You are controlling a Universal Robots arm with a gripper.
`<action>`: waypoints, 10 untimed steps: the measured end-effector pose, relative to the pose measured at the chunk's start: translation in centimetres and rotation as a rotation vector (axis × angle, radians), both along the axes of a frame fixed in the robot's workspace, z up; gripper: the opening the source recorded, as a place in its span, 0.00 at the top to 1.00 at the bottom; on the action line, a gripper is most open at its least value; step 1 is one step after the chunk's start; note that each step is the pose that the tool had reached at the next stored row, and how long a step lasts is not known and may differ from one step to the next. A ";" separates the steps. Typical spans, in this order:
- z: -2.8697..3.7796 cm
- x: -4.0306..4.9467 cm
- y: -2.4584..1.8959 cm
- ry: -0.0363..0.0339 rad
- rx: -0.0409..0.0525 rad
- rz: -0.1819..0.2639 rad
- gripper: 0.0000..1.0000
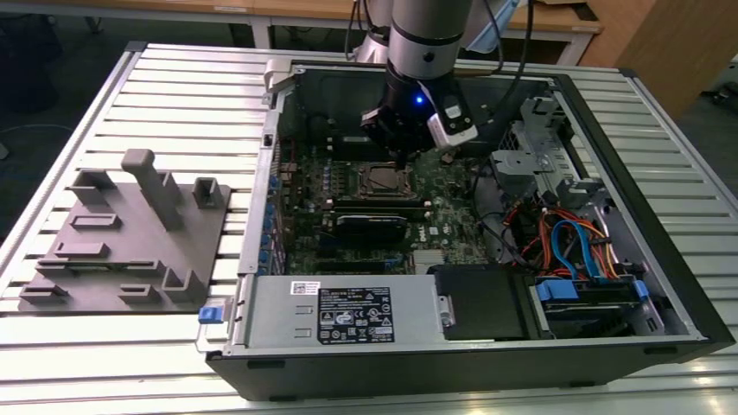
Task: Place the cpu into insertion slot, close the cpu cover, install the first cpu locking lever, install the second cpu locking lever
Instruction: 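Install the second cpu locking lever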
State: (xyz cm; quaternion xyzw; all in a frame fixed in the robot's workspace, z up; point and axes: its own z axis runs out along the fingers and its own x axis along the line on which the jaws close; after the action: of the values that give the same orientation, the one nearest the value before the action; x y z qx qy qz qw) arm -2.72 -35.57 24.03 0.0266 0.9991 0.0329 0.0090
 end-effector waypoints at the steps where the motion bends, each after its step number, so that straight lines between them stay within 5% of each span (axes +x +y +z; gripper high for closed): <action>1: 0.08 0.00 0.00 0.0000 0.0002 0.000 0.90; 10: 0.49 0.01 -0.05 0.0000 0.0004 0.000 0.90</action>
State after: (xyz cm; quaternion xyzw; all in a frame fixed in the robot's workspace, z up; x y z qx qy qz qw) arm -2.71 -35.62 24.51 0.0266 0.9991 0.0332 0.0090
